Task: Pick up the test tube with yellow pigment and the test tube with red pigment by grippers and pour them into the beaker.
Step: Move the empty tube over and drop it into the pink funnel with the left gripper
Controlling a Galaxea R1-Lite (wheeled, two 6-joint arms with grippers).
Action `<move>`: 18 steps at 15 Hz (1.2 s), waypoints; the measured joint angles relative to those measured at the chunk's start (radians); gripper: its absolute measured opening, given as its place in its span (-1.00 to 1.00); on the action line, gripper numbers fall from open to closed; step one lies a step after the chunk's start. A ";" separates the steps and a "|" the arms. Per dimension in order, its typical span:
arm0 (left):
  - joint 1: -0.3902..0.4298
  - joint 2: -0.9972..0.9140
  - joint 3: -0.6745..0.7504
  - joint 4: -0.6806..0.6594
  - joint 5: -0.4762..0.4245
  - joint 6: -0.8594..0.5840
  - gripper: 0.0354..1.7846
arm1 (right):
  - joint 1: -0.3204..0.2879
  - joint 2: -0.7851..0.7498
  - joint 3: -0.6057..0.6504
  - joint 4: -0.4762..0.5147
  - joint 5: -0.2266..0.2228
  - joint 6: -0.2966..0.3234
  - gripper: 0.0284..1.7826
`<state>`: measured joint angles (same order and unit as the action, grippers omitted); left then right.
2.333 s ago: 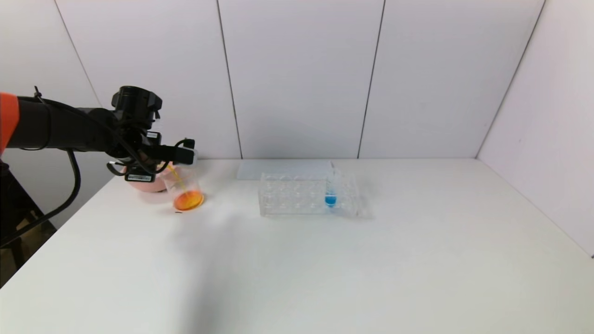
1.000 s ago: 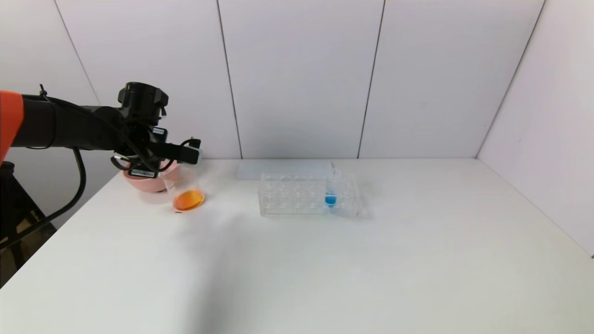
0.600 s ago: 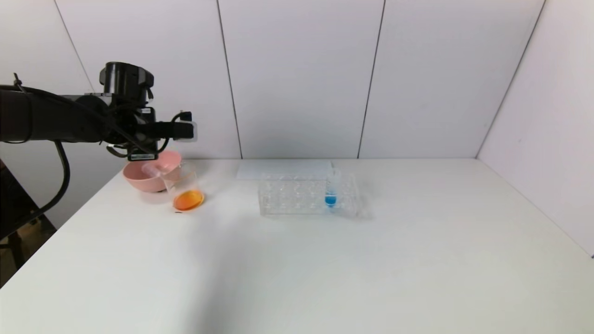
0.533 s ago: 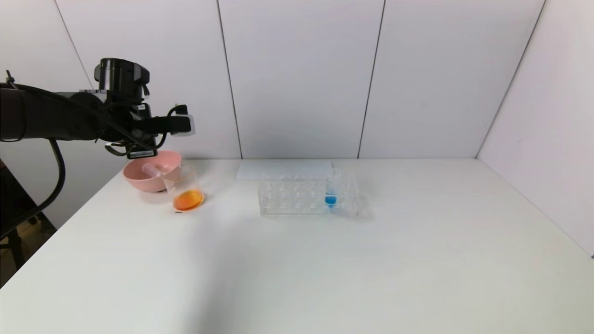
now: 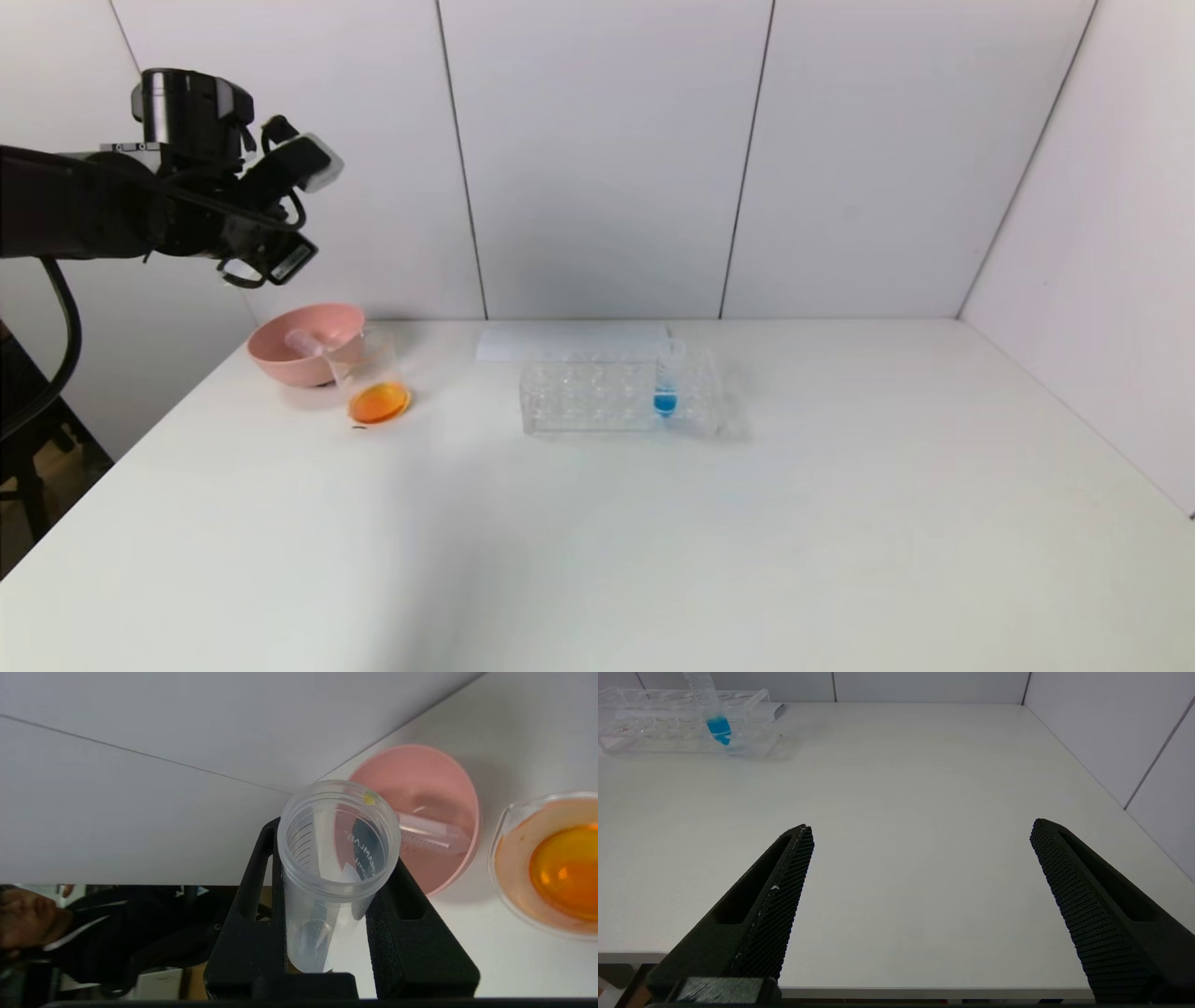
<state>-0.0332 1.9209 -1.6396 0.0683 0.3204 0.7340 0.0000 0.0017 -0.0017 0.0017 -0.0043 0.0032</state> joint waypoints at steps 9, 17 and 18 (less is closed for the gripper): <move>0.046 -0.005 -0.005 -0.029 0.034 -0.579 -0.48 | 0.000 0.000 0.000 0.000 0.000 0.000 0.91; 0.060 0.038 -0.049 -0.044 0.031 -0.748 -0.48 | 0.000 0.000 0.000 0.000 0.000 0.000 0.91; 0.064 0.049 -0.049 -0.044 0.030 -0.763 -0.48 | 0.000 0.000 0.000 0.000 0.000 0.000 0.91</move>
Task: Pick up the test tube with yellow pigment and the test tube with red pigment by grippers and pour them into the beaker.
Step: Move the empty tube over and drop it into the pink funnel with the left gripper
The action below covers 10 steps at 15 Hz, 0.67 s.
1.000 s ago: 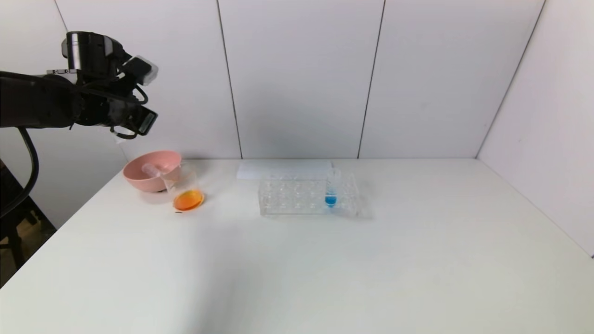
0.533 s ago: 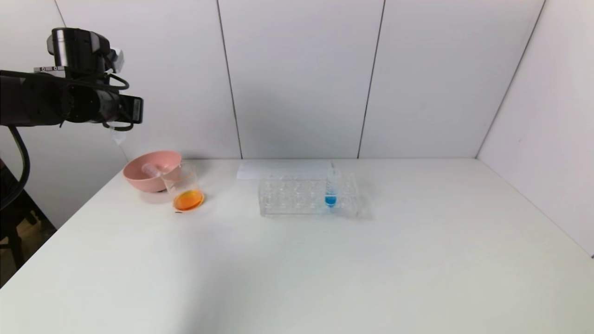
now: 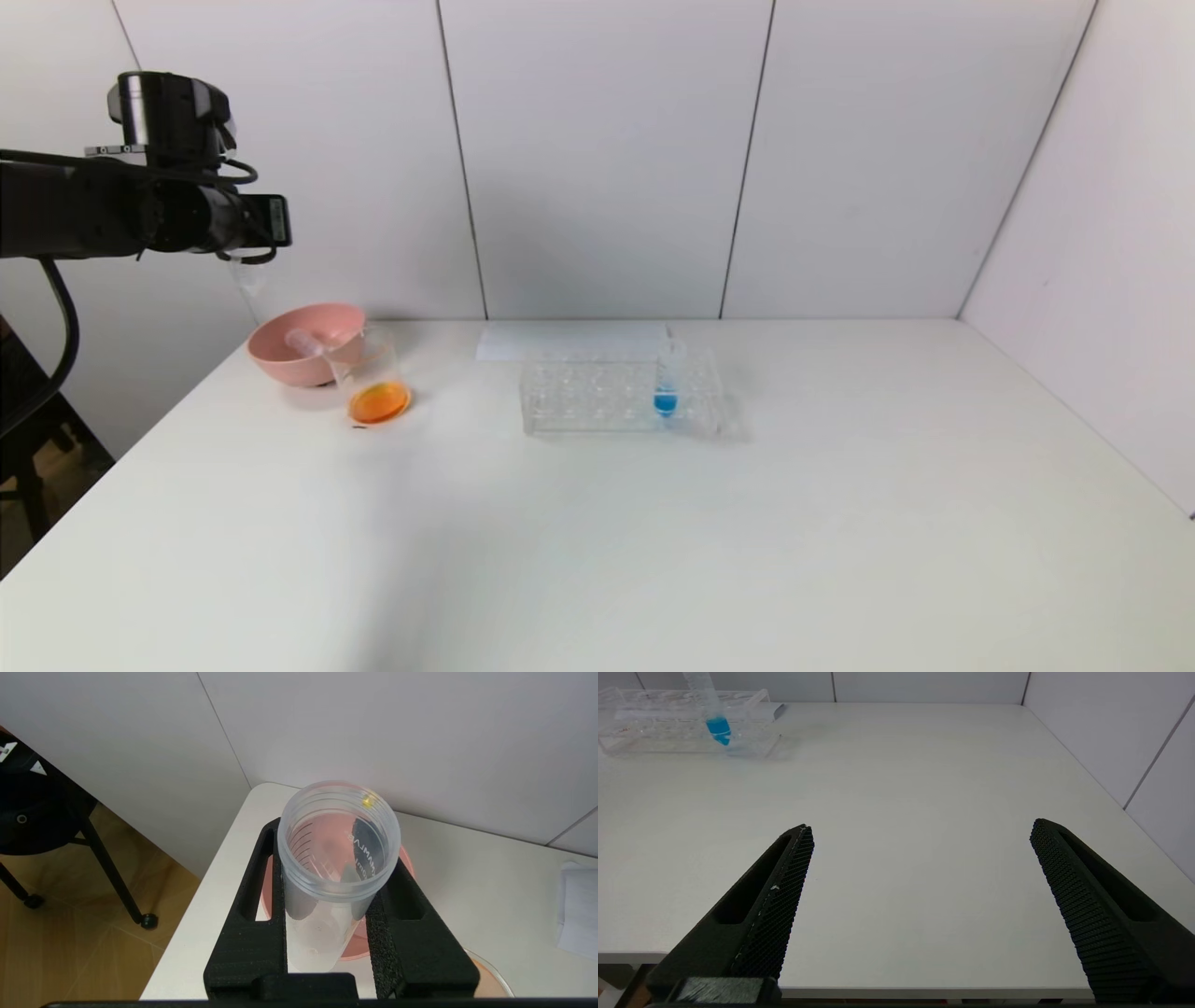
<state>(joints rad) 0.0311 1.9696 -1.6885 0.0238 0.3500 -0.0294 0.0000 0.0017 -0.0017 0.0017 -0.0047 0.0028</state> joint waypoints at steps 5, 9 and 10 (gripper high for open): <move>0.017 0.099 -0.051 -0.028 -0.006 -0.018 -0.48 | 0.000 0.000 0.000 0.000 0.000 0.000 0.91; 0.029 0.204 -0.138 -0.027 -0.031 -0.019 -0.48 | 0.000 0.000 0.000 0.000 0.000 0.000 0.91; 0.034 0.226 -0.159 -0.026 -0.043 -0.019 -0.48 | 0.000 0.000 0.000 0.000 0.000 0.000 0.91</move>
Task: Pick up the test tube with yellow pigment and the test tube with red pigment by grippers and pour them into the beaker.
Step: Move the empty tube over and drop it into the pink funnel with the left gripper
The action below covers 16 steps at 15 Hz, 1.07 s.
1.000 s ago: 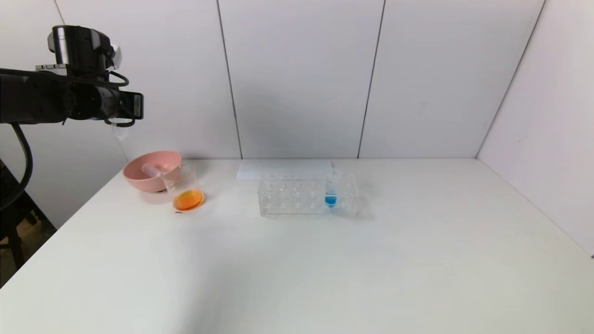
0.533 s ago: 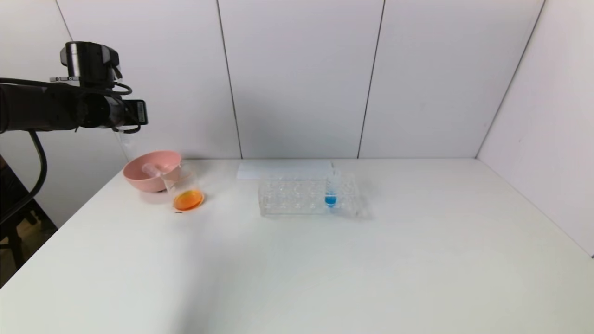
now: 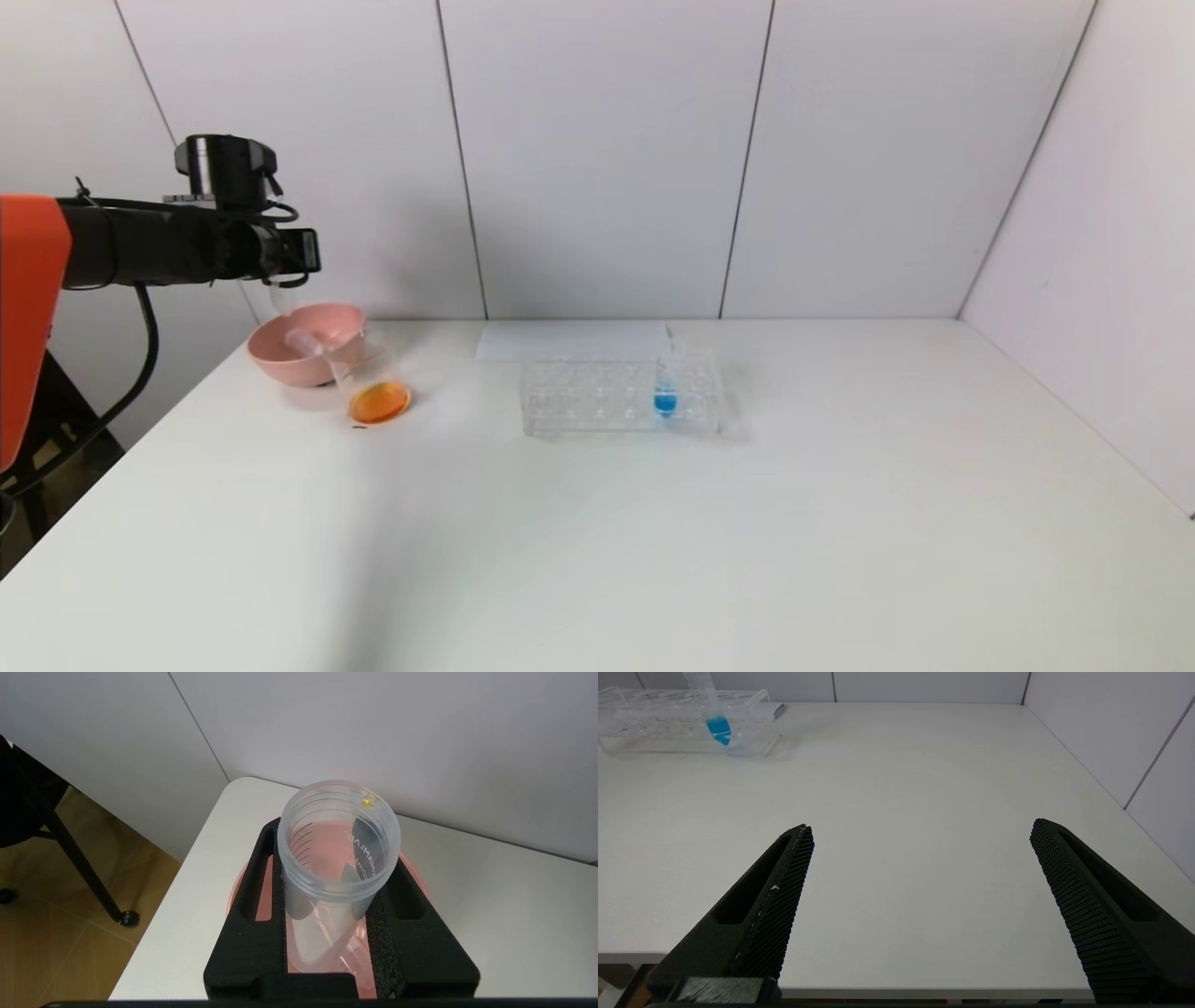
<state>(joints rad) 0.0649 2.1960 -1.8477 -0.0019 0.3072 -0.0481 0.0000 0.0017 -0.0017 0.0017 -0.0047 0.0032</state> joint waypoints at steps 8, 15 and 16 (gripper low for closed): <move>0.022 0.129 -0.100 0.005 -0.028 0.000 -0.48 | 0.000 0.000 0.000 0.000 0.000 0.000 0.91; 0.047 0.185 -0.121 0.008 -0.036 0.000 -0.48 | 0.000 0.000 0.000 0.000 0.000 0.000 0.91; 0.050 0.184 -0.110 0.008 -0.036 0.000 -0.48 | 0.000 0.000 0.000 0.000 0.000 0.000 0.91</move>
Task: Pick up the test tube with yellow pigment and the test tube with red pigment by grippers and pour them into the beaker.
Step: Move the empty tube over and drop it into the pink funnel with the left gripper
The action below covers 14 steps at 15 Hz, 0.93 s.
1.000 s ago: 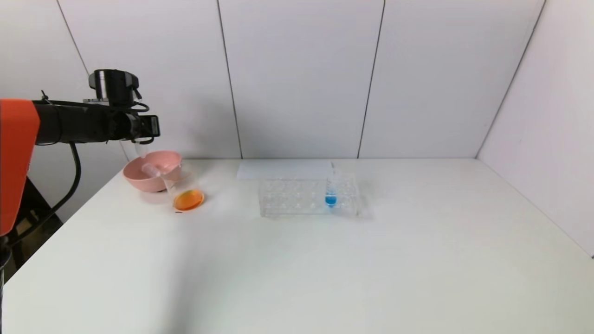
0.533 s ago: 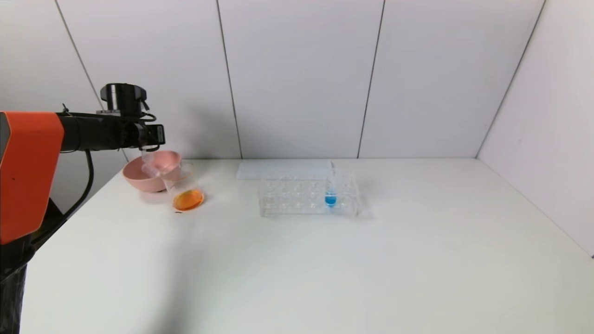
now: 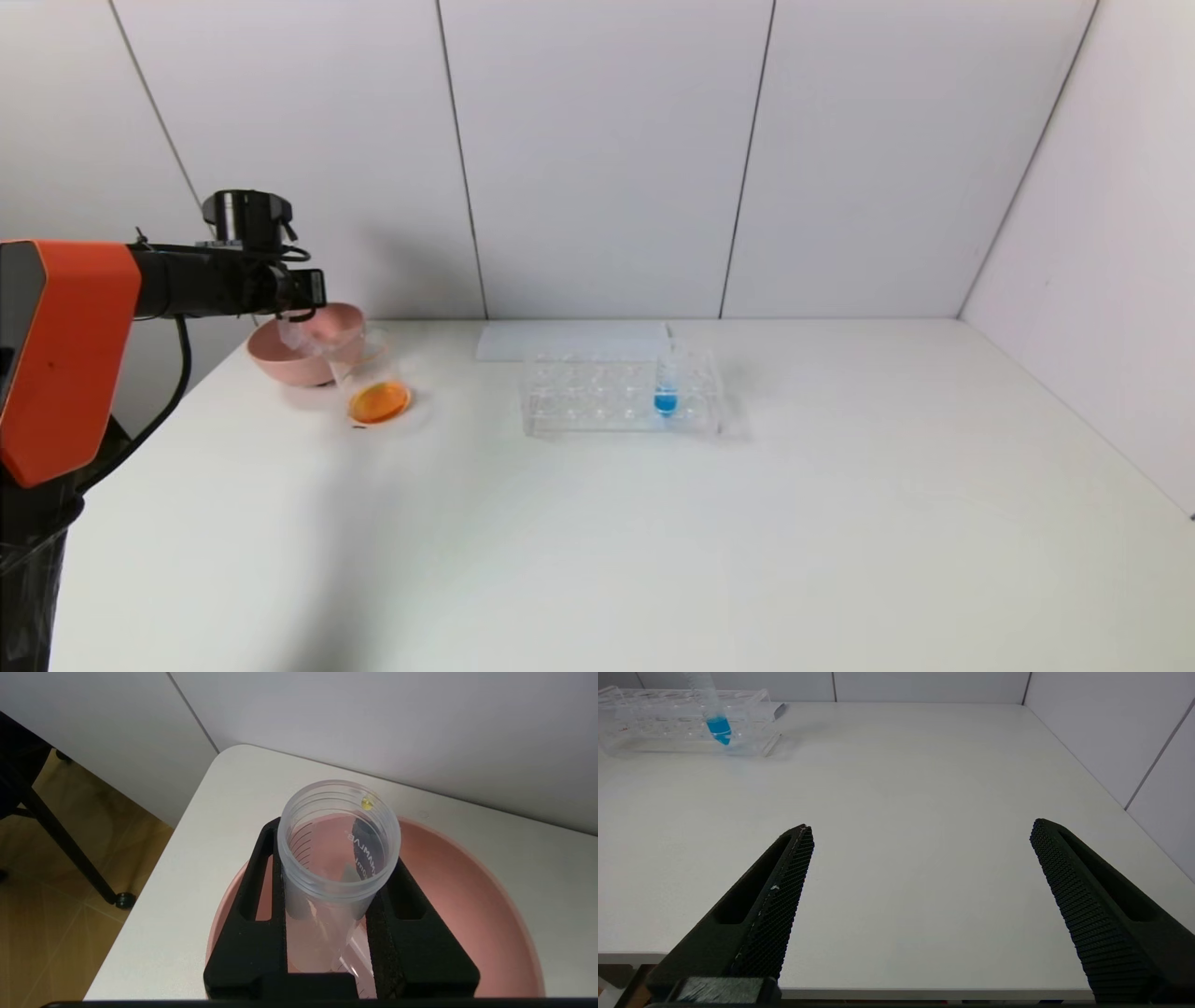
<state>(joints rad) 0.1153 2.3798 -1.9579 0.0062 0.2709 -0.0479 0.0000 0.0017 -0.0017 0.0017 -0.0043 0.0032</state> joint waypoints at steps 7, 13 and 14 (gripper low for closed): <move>0.016 -0.021 0.038 0.000 -0.016 0.005 -0.48 | 0.000 0.000 0.000 0.000 0.000 0.000 0.91; 0.017 -0.033 0.044 0.000 -0.032 0.004 -0.48 | 0.000 0.000 0.000 0.000 0.000 0.000 0.91; 0.018 -0.034 0.046 0.000 -0.032 0.004 -0.48 | 0.000 0.000 0.000 0.000 0.000 0.000 0.91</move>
<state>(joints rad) 0.1332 2.3457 -1.9121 0.0062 0.2389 -0.0440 0.0000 0.0017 -0.0017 0.0017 -0.0047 0.0028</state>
